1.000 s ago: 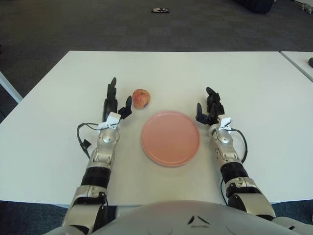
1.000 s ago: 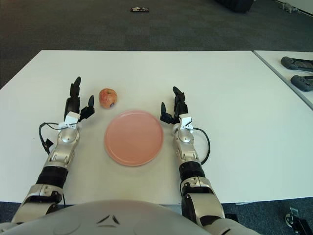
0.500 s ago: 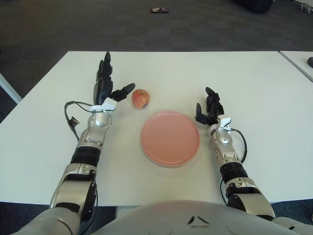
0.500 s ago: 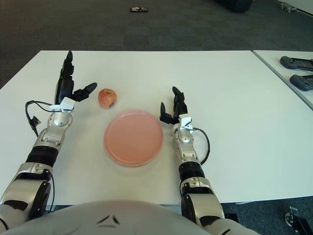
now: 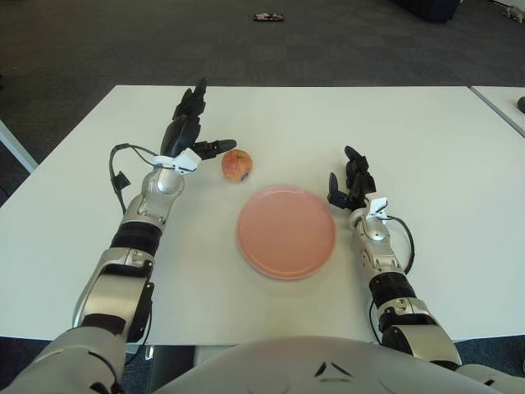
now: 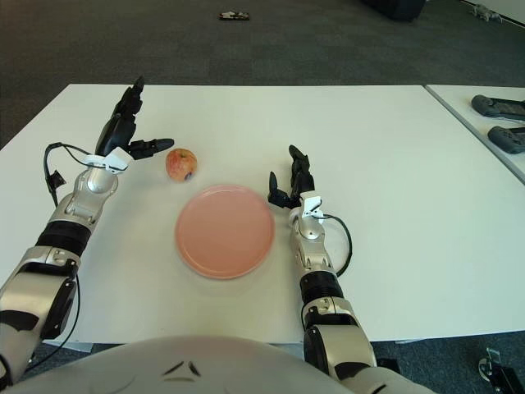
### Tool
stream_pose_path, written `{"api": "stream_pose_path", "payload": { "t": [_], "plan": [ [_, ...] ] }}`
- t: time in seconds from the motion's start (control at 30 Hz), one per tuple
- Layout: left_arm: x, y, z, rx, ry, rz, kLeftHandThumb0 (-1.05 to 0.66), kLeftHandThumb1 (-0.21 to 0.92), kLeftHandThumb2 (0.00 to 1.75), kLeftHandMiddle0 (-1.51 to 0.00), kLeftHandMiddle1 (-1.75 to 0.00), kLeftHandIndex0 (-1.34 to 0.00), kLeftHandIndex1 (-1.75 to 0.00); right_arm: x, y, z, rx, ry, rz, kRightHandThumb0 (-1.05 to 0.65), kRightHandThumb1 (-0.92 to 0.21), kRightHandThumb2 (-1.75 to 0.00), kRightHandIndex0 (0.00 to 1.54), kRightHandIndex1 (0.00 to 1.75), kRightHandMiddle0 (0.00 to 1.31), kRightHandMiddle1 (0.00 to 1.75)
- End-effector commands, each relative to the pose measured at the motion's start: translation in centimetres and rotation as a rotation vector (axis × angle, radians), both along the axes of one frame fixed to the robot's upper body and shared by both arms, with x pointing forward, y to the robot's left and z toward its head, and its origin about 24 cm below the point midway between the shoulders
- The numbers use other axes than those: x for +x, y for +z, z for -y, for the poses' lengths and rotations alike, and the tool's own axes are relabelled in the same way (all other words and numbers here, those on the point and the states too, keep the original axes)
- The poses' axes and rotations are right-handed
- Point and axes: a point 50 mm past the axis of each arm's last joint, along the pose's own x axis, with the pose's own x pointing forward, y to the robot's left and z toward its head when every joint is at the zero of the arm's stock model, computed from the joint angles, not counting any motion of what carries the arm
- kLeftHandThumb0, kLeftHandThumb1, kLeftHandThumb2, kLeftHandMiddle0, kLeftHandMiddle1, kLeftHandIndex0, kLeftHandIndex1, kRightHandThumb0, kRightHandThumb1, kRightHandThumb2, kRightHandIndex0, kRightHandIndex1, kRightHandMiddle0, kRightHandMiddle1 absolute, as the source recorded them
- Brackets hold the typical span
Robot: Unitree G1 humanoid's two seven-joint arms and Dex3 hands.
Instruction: Put the apple into the plate.
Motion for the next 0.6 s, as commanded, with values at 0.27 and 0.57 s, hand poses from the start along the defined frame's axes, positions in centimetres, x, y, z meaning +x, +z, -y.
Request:
{"api": "stream_pose_path", "payload": {
  "t": [0.27,0.57],
  "plan": [
    [1.7,0.1,0.4,0.136,-0.161,-0.239,-1.05,0.86,0.03,0.00,0.00,0.00,0.00,-0.7,-1.5,0.1,0.000,-0.007,-0.087,-0.21,-0.45,-1.15,0.25,0.01,0.00,0.51],
    [2.3,-0.6,1.0,0.221,-0.249,-0.416,-1.05,0.86,0.03,0.00,0.00,0.00,0.00,-0.8,-1.6,0.1,-0.015,-0.017,-0.089,-0.23,-0.44,-1.13,0.25,0.01,0.00,0.53]
  ]
}}
